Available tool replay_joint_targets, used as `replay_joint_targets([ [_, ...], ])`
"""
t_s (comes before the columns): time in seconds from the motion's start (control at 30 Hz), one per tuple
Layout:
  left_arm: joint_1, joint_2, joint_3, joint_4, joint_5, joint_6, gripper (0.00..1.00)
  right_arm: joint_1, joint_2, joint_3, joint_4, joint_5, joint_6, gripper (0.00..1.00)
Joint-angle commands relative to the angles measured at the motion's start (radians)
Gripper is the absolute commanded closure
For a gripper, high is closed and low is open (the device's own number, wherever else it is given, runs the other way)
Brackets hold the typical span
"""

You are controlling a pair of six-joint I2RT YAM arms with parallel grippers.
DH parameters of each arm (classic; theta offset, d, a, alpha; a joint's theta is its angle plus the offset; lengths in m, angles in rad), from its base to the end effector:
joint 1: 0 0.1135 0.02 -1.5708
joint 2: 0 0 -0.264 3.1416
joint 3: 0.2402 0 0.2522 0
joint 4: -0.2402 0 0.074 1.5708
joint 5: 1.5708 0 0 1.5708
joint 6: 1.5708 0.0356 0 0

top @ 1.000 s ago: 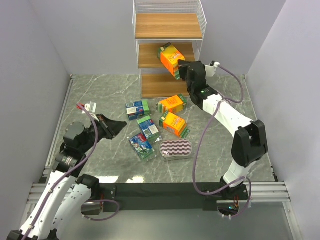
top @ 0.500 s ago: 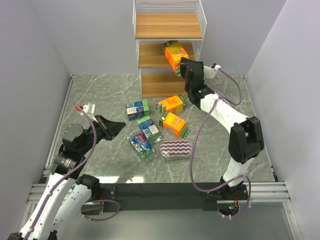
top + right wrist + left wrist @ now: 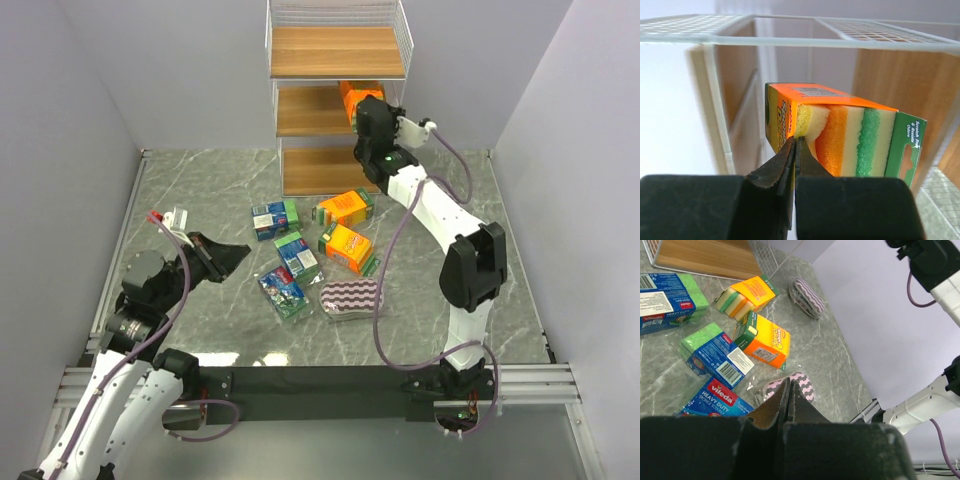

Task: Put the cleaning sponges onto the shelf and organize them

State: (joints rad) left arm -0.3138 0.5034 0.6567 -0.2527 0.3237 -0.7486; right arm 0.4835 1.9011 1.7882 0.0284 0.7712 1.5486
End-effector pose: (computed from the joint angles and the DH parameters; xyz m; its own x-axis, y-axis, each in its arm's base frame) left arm 0.1191 -0.0506 0.3269 -0.4732 -0.5248 -0.7075 0.3707 0.6099 -0.7004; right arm 0.4143 0.1895 0.3868 0.2798 0.9566 -0.0809 0.0810 0.0605 0.9949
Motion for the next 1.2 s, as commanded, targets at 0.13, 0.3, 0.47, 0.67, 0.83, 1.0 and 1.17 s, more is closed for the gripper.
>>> replay_joint_targets([
  [0.13, -0.002, -0.023, 0.006, 0.01, -0.005, -0.001, 0.99, 0.026, 0.039, 0.03, -0.091, 0.21, 0.085, 1.0],
  [0.3, -0.002, -0.019, 0.001, 0.018, 0.008, -0.009, 0.99, 0.044, 0.059, 0.039, -0.033, 0.302, 0.016, 1.0],
  [0.47, -0.002, -0.02, -0.002, 0.018, 0.006, -0.011, 0.99, 0.052, 0.075, 0.04, 0.027, 0.375, -0.059, 1.0],
  [0.67, -0.002, -0.017, -0.003, 0.015, 0.012, -0.014, 0.99, 0.053, 0.116, 0.066, 0.154, 0.402, -0.201, 1.0],
  [0.83, -0.002, -0.025, 0.001, 0.004, 0.006, -0.012, 0.99, 0.053, 0.121, 0.056, 0.241, 0.416, -0.246, 1.0],
  [1.0, -0.002, -0.028, -0.009, 0.01, 0.009, -0.018, 0.99, 0.046, 0.13, 0.071, 0.254, 0.416, -0.251, 1.0],
  [1.17, -0.002, -0.022, -0.006, 0.01, 0.017, -0.023, 0.99, 0.04, 0.151, 0.089, 0.208, 0.405, -0.197, 1.0],
])
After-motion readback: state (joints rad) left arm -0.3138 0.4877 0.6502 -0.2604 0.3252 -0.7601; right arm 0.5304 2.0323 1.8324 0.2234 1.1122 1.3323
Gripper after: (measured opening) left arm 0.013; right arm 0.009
